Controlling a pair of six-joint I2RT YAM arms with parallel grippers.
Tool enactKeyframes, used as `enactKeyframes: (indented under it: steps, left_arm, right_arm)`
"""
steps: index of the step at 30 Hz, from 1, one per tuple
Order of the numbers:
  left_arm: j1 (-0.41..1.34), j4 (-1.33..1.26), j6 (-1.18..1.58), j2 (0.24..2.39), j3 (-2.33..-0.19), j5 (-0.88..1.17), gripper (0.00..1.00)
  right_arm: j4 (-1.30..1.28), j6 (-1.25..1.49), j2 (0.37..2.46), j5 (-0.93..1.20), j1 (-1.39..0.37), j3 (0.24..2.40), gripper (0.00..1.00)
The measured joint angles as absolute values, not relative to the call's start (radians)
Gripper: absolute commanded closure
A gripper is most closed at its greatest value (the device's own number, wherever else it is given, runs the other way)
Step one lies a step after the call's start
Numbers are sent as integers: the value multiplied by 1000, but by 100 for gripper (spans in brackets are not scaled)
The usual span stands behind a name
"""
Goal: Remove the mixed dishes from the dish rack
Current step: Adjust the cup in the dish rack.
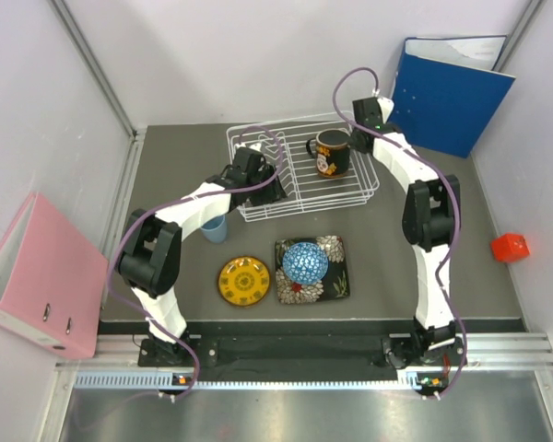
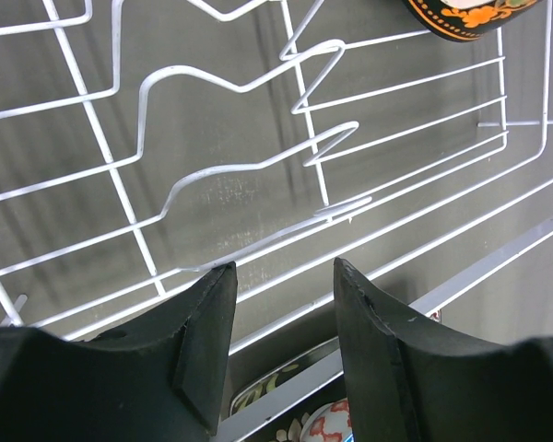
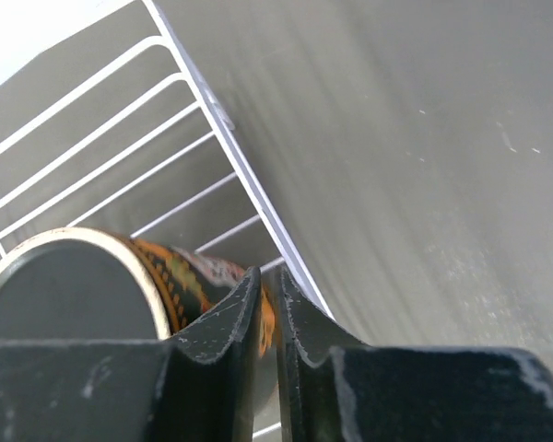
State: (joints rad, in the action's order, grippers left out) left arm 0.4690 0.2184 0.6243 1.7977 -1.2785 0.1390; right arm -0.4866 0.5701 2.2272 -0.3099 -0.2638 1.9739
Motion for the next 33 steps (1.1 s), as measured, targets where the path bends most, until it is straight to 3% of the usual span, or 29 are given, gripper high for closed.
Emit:
enactKeyframes:
  steps: [8, 22, 28, 33]
  left_arm:
    - [459, 226, 624, 1798, -1279, 146, 49]
    - [456, 233, 624, 1798, -1279, 157, 49]
    - [454, 233, 624, 1798, -1279, 158, 46]
    - [454, 240, 626, 1798, -1286, 160, 46]
  right_arm:
    - [-509, 550, 2296, -278, -266, 2034, 88]
    - [-395, 554, 2034, -329, -278, 1715, 85]
    - [-351, 554, 1882, -354, -281, 1655, 70]
    - [-377, 535, 1934, -336, -287, 1836, 65]
